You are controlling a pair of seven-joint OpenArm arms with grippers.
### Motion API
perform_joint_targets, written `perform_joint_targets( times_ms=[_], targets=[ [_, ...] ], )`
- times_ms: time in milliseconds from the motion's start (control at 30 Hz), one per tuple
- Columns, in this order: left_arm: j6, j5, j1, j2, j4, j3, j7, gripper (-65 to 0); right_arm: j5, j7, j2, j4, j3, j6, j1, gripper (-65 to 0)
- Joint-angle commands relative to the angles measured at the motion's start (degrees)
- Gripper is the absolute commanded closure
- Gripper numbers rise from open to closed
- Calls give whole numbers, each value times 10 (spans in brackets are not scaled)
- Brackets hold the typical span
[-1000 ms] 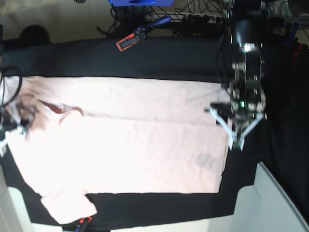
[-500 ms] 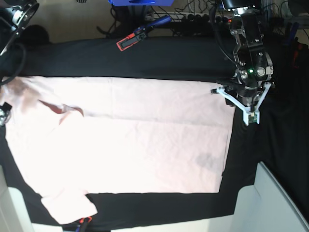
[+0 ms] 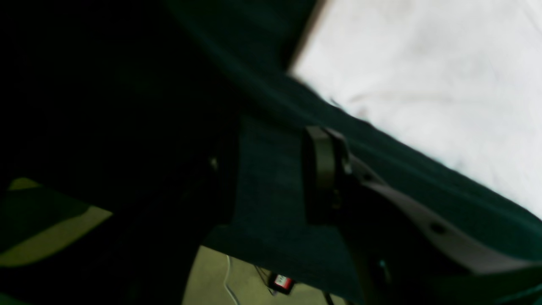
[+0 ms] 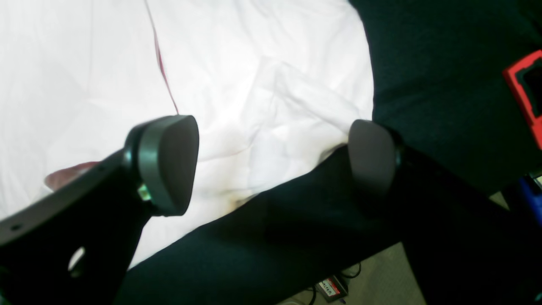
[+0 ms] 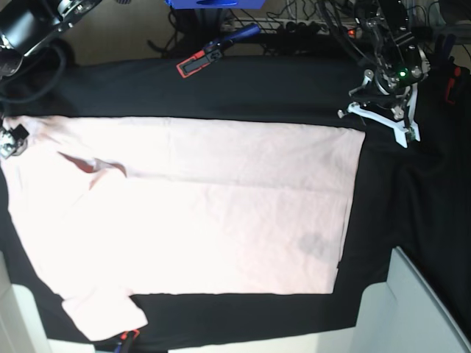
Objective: Fold the T-shirt properly
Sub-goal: 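Grasp the shirt corner with the left gripper and pull it outward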
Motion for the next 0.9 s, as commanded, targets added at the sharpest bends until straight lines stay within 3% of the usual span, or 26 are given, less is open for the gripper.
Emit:
perform_joint_targets(
  times_ms=[0, 200, 333, 533, 867],
  targets=[
    [-2, -10, 0, -5, 11, 3, -10, -240, 9, 10, 4, 9, 3, 5, 8, -515],
    [-2, -10, 6, -23, 12, -1, -10, -240, 9, 11, -19, 8, 68, 6, 7, -515],
    [-2, -11, 6, -23, 11, -1, -10, -240, 9, 12, -19, -24, 75, 7, 7, -515],
    [-2, -8, 7, -23, 13, -1, -10, -240, 9, 33, -3, -91, 75, 77, 18, -509],
    [-2, -12, 21, -31, 12, -2, -13, -240, 9, 50, 17, -144, 75, 83, 42, -508]
  ],
)
